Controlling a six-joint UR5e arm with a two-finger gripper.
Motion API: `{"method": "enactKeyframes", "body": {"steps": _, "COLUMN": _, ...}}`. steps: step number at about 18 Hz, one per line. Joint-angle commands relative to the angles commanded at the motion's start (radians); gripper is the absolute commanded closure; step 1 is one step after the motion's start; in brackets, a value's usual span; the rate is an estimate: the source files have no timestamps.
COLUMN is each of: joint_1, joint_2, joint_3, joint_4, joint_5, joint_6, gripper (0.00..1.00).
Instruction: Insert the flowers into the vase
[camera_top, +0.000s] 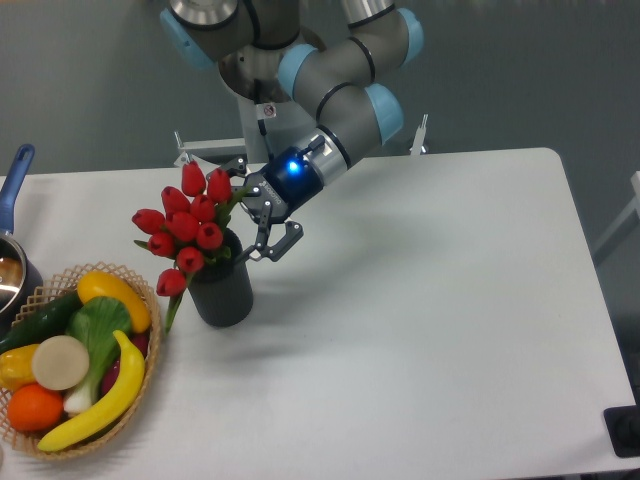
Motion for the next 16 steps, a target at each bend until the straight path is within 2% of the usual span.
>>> {"method": "enactKeyframes", "body": {"steps": 7, "joint_1": 0.098, "joint_2": 0.055, "joint_3": -0.032, "joint_4": -0.002, "joint_5": 0.012, "joint_6": 0.002, "gripper": 0.00}}
{"method": "enactKeyframes", "body": {"steps": 11, "joint_1": 0.185, "joint_2": 0.120, "joint_3": -0.040, "joint_4": -0.002, "joint_5": 0.043, "joint_6": 0.000, "gripper": 0.00}}
{"method": "enactKeyframes", "body": {"steps": 14, "joint_1": 0.242, "joint_2": 0.158, "joint_3": -0.023, "joint_4": -0.002, "joint_5": 0.145, "joint_6": 0.000, "gripper": 0.00}}
{"method": "enactKeyframes", "body": {"steps": 16, "joint_1": 0.259, "joint_2": 0.179, "joint_3": 0.012, "joint_4": -0.002, "joint_5": 0.285, "joint_6": 0.002, "gripper": 0.00}}
